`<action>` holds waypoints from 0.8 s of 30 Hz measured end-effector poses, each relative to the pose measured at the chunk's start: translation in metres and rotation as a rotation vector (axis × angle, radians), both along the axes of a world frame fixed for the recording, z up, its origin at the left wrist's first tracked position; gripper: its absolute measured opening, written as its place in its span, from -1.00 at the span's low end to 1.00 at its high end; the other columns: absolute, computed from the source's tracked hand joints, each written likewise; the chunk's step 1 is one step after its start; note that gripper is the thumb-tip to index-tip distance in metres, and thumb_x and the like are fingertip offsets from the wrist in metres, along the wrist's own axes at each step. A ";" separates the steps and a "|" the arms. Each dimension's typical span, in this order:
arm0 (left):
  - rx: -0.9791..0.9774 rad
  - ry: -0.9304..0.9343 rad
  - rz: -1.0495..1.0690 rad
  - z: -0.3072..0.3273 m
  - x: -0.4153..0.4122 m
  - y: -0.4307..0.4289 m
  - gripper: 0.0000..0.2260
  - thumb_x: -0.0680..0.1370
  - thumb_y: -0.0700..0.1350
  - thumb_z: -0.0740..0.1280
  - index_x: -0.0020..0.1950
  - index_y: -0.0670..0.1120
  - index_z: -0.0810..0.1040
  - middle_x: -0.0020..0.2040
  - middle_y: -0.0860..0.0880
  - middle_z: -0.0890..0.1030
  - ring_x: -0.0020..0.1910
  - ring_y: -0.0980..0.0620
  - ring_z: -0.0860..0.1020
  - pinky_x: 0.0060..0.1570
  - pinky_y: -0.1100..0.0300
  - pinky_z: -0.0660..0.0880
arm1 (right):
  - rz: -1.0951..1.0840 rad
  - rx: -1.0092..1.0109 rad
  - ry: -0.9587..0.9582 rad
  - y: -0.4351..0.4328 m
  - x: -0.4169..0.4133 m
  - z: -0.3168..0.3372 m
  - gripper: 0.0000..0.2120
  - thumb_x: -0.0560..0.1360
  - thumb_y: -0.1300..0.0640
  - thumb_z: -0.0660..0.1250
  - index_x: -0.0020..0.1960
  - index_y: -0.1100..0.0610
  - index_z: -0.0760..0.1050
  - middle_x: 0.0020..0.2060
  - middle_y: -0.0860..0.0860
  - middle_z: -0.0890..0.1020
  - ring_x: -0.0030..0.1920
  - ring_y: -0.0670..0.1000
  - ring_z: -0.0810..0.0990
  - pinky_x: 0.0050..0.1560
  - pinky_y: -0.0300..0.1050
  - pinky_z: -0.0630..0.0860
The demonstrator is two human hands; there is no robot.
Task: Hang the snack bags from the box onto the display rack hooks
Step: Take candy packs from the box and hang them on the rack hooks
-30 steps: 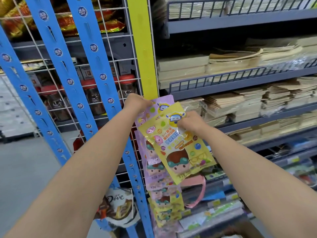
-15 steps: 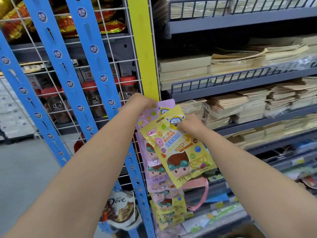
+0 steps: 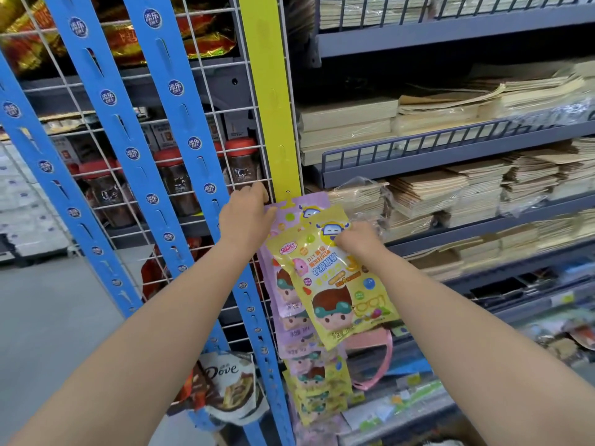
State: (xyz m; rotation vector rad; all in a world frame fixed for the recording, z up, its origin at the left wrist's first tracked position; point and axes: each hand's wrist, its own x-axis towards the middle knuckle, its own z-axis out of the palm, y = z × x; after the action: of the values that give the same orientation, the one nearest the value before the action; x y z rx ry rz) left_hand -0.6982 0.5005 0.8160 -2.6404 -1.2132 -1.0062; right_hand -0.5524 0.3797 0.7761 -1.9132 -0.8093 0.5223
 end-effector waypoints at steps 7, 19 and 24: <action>-0.188 0.081 -0.344 0.015 -0.007 -0.006 -0.74 0.56 0.08 0.26 0.09 -0.08 0.55 -0.07 0.01 0.59 -0.06 0.02 0.54 -0.03 0.08 0.50 | -0.054 0.215 -0.096 -0.010 -0.006 0.012 -0.84 0.25 0.21 0.24 -0.42 0.14 0.26 -0.49 0.01 0.29 -0.44 0.02 0.20 -0.39 -0.13 0.13; -0.229 -0.055 -0.235 0.051 -0.002 -0.026 -0.83 0.47 0.13 0.35 -0.14 0.05 0.59 -0.28 0.11 0.54 -0.12 0.01 0.52 0.06 0.04 0.38 | -0.010 0.136 0.228 -0.014 -0.007 0.060 -0.68 0.27 0.41 0.17 -0.56 0.11 0.30 -0.47 0.02 0.29 -0.42 0.01 0.21 -0.34 -0.16 0.13; -0.529 -0.274 -0.319 0.057 0.000 -0.022 -0.92 0.46 -0.09 0.42 -0.09 -0.06 0.59 -0.22 0.01 0.55 -0.23 0.05 0.50 -0.26 0.22 0.43 | 0.207 0.061 0.259 -0.016 -0.011 0.094 -0.89 0.21 0.26 0.23 -0.39 0.12 0.30 -0.44 0.06 0.35 -0.44 0.05 0.29 -0.36 -0.21 0.27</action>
State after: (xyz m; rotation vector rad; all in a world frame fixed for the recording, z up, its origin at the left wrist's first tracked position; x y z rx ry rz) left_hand -0.6977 0.4782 0.8729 -3.2742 -1.2817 -1.2798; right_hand -0.5632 0.3639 0.8705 -1.6720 -0.8464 0.8438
